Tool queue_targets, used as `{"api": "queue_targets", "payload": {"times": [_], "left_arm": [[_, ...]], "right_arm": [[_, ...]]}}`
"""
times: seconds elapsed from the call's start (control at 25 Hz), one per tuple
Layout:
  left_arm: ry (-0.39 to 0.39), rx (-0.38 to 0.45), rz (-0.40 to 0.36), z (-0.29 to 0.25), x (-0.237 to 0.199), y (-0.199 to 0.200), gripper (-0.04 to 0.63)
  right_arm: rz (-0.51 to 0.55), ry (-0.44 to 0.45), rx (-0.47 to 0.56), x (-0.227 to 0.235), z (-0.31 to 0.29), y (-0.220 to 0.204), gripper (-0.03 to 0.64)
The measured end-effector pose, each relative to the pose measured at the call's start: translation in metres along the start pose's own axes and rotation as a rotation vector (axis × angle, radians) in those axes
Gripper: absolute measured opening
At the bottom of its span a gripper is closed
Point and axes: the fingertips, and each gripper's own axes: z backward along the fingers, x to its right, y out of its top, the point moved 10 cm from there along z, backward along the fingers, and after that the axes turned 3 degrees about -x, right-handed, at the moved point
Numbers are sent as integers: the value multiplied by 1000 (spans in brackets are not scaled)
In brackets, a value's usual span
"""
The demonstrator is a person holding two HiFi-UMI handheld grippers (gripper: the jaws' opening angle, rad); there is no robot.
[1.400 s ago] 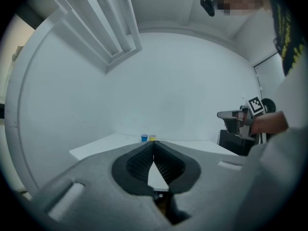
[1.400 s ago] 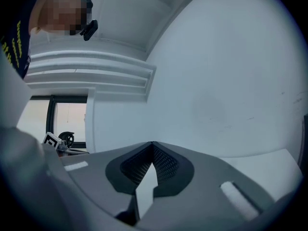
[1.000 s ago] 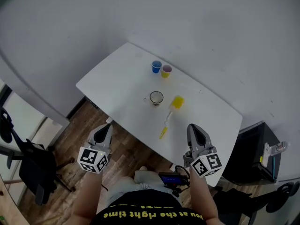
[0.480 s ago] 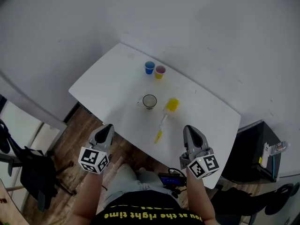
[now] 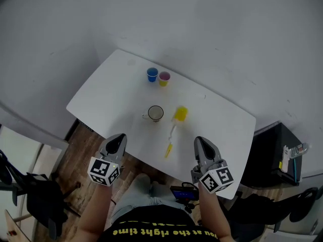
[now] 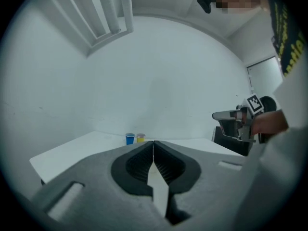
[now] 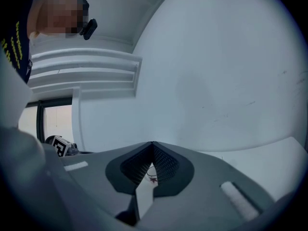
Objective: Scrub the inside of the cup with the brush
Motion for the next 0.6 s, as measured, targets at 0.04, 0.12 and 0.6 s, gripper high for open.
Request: {"api": "queue_targets", "payload": {"times": [0.04, 0.12, 0.6], "left_arm": [[-20, -7, -5, -4, -2, 0, 5], [-55, -12, -20, -13, -7, 2, 13], [-248, -28, -71, -66, -33, 1, 148]], "right_arm": [[0, -8, -2, 0, -1, 0, 6], [-3, -25, -4, -1, -3, -3, 6], [-5, -100, -55, 0, -26, -23, 6]]}}
